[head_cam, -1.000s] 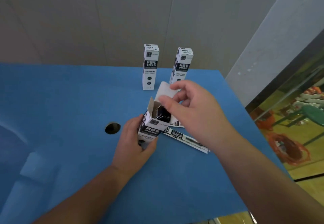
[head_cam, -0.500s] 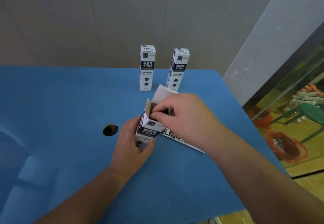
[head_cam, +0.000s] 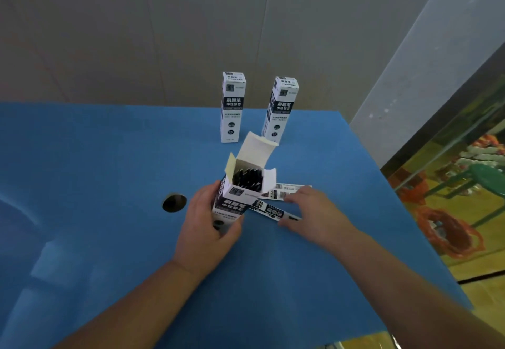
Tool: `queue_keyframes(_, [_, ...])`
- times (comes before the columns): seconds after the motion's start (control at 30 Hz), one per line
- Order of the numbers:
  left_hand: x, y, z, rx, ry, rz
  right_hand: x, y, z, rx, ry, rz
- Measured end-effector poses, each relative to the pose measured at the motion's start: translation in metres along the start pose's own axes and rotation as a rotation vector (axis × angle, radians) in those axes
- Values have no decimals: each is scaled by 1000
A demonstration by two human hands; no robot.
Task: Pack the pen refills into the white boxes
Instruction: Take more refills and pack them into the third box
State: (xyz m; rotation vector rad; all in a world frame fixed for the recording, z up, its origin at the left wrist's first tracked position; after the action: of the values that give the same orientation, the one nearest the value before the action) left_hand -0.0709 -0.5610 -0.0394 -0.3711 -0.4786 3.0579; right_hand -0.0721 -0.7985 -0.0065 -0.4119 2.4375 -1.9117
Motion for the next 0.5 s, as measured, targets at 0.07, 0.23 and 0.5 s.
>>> queue_keyframes(0.07, [-1, 1, -1, 2, -15, -1, -1, 4, 1, 47, -14, 44])
queue_keyframes(0.23, [0, 1, -6, 22, -49, -3, -7, 10, 1, 160, -78, 8])
queue_keyframes(0.5, [-2, 4, -14, 41, -115, -40, 0, 3, -1, 173, -99, 116])
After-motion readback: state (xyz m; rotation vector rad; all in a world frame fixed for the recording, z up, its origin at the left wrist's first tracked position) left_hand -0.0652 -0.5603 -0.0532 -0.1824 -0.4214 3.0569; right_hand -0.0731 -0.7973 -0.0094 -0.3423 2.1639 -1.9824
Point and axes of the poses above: each hand's wrist, its own x-axis away from the middle knuckle, its own y-axis out of the palm, z = x × y, the point moved 7 cm from there along -x, towards the middle knuckle, and after that the axes turned 10 degrees about -y, right-handed, at the moved point
